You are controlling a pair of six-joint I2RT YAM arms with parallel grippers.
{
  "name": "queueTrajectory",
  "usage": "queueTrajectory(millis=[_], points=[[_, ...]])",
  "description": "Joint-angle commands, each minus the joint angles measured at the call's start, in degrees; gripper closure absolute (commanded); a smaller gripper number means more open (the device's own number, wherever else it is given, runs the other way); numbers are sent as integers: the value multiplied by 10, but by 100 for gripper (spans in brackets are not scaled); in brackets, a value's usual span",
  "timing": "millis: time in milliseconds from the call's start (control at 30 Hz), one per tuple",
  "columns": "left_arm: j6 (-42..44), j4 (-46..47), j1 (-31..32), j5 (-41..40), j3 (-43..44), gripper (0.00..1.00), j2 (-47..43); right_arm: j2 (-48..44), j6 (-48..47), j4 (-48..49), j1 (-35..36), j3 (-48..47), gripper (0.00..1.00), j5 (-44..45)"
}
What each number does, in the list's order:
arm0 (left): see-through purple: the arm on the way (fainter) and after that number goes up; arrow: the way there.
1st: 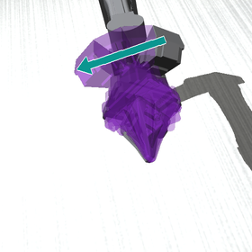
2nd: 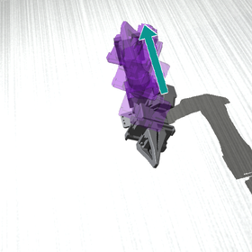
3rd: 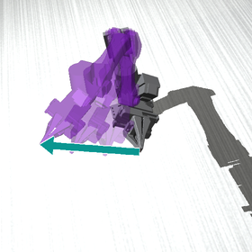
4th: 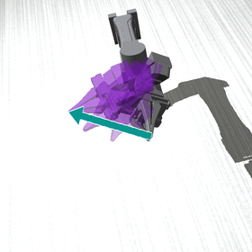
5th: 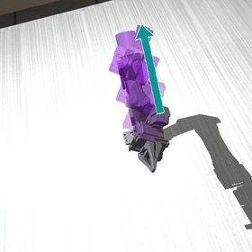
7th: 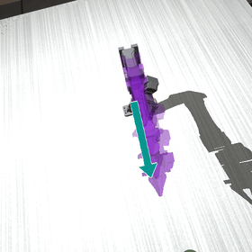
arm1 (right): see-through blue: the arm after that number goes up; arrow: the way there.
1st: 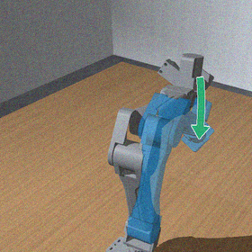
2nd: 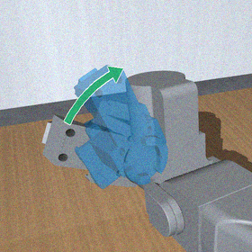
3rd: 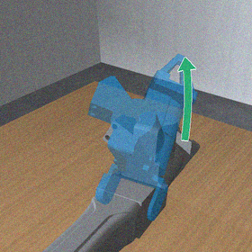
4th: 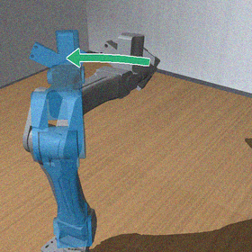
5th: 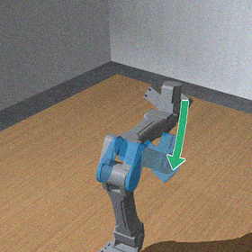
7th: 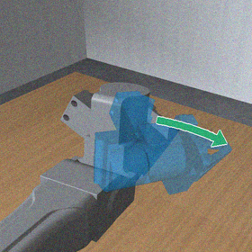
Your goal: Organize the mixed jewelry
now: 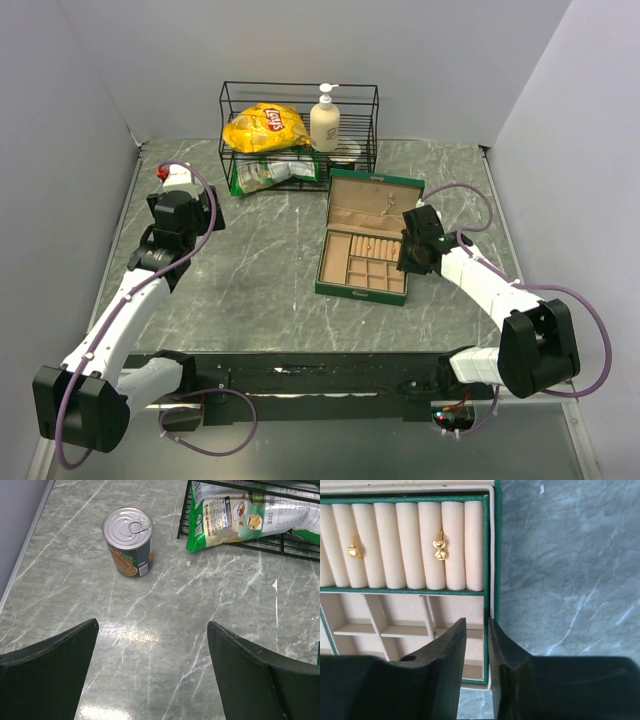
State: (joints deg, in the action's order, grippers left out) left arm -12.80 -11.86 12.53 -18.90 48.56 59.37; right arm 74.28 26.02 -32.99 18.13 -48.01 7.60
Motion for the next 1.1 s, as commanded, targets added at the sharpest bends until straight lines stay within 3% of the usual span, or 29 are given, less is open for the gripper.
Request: queueTrajectory(millis=[0, 67, 300, 433, 567, 800, 1000, 1067], points=[[4, 10, -2, 8, 24, 4, 0, -7, 2, 2, -4, 5, 66, 23], [4, 10, -2, 8, 23, 4, 0, -14, 3, -1, -4, 3, 64, 32], [3, 10, -2, 11, 23, 4, 0, -91, 0, -17, -13, -34, 46, 80], [2, 9, -2, 11, 23, 4, 0, -98, -12, -38, -45, -134, 44, 83], [1, 7, -2, 19, 26, 4, 0, -89, -16, 1, -66, -205, 39, 83], [3, 8, -2, 25, 24, 4, -4, 23, 2, 25, -99, -375, 31, 47], [1, 7, -2, 29, 25, 4, -1, 185, 13, -44, -124, -520, 29, -38], [2, 14, -2, 32, 19, 4, -5, 205, 14, -47, -125, -525, 29, -50]])
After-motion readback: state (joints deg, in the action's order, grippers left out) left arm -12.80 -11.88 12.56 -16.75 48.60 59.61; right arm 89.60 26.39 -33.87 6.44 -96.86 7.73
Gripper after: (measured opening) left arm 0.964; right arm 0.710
